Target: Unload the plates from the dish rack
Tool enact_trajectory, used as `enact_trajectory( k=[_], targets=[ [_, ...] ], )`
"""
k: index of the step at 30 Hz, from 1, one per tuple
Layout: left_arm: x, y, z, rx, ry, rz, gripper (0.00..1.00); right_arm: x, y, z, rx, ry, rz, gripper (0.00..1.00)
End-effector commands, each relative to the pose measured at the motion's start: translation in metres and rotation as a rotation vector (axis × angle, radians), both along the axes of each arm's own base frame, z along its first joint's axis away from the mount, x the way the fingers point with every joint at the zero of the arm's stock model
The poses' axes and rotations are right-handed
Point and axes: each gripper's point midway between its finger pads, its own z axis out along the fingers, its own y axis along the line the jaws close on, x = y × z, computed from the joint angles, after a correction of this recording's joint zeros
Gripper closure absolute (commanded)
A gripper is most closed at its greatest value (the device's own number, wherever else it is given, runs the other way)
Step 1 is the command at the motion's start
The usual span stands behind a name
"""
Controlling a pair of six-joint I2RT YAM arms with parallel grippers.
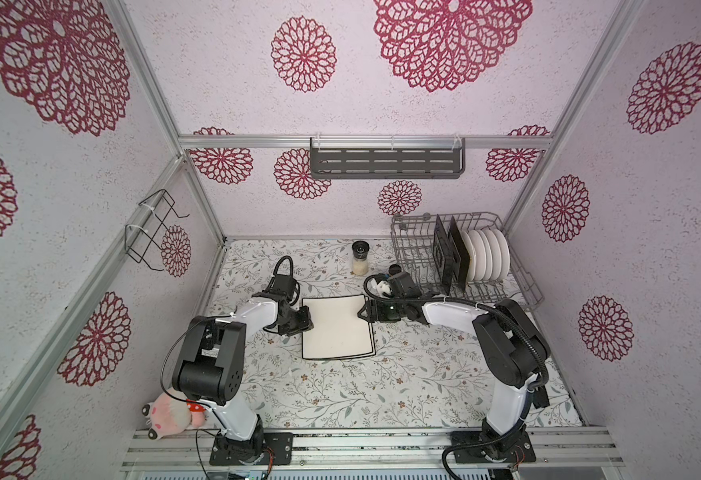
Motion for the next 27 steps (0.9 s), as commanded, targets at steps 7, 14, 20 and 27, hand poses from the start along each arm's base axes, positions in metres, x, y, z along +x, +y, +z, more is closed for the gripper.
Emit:
enact_trajectory(
  k=[7,14,20,27],
  targets=[
    [-0.012,0.008,-0.025,0.142,0.087,-0.058,0.67,0.007,-0.004,0.004,-0.046,-0.035,0.0,0.33],
    [-0.014,0.01,-0.025,0.165,0.096,-0.061,0.67,0.007,-0.005,0.0,-0.06,-0.032,0.001,0.38],
    [-0.015,0.011,-0.02,0.164,0.082,-0.052,0.65,0.007,-0.009,0.003,-0.099,-0.061,0.008,0.39],
    [-0.009,0.005,0.015,0.124,-0.002,-0.047,0.62,0.004,-0.016,0.042,-0.162,-0.206,0.04,0.33]
  ],
)
